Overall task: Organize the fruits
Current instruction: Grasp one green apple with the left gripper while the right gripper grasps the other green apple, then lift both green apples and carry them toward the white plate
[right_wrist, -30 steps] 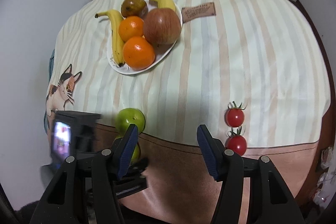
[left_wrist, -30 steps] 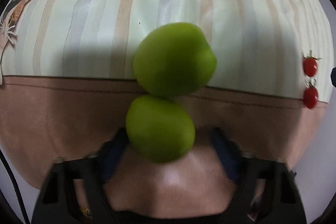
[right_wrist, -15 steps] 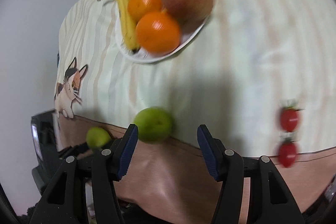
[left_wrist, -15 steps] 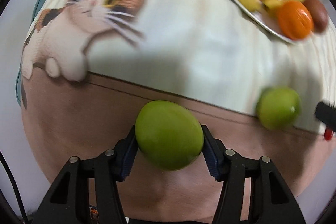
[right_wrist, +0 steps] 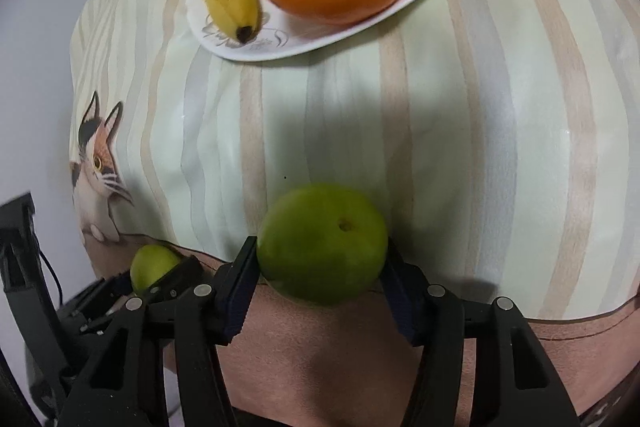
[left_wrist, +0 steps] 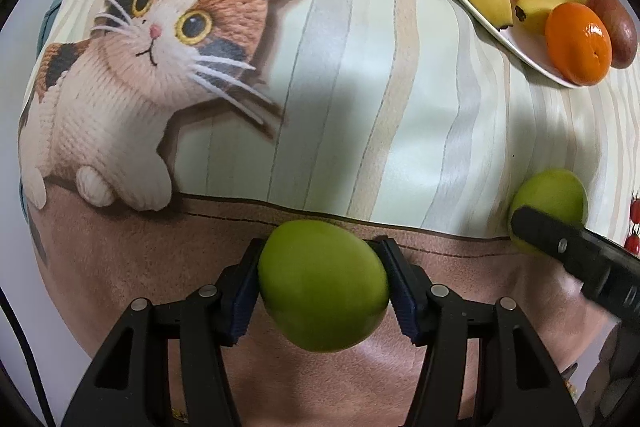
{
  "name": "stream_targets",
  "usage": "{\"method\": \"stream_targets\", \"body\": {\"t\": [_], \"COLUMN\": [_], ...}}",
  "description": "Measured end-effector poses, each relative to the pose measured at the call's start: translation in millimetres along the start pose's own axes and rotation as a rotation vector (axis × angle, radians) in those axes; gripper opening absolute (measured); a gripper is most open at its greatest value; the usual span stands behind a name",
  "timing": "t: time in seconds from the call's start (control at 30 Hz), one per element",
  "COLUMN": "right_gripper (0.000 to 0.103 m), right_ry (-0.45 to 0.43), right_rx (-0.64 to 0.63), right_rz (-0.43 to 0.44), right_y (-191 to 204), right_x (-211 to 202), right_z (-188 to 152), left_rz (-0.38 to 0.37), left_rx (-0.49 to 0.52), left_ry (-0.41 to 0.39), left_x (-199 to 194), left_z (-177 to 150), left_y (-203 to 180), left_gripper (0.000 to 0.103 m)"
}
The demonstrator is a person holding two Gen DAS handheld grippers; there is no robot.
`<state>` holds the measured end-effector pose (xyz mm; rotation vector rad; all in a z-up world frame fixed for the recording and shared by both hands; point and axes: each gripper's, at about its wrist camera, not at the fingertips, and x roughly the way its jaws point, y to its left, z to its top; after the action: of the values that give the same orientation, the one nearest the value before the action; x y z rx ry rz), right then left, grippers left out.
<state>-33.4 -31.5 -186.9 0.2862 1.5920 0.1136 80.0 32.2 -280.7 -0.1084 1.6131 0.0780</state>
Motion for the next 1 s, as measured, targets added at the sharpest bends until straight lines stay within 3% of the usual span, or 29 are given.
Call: {"method": "stream_targets", "body": {"t": [0.33, 0.57, 0.83, 1.0], "right_gripper": [0.06, 0.061, 0.061, 0.063], "right_ry": [0.088, 0.07, 0.064, 0.062], "right_rx": [-0.141, -0.055, 0.018, 0.096], "right_rz": [-0.091, -0.056, -0.021, 0.024], "right_y": [22.6, 22.3, 21.9, -0.8], "right_x": [6.0, 8.0, 3.8, -5.4], "right_z": [-51.7, -45.0, -42.8, -33.1], "left_rz": [-0.022, -0.033, -0.046, -0.064], "left_rx": [0.044, 0.087, 0.072, 0.044], "left_ry": [0.018, 0.037, 0.041, 0.03], "left_x": [7.6, 13.9, 12.9, 5.8], "left_z": [16.6, 25.3, 25.4, 28.8], "left_y": [12.6, 1.3, -2.7, 6.9], "left_gripper": [0.059, 0.076, 0.078, 0.077]}}
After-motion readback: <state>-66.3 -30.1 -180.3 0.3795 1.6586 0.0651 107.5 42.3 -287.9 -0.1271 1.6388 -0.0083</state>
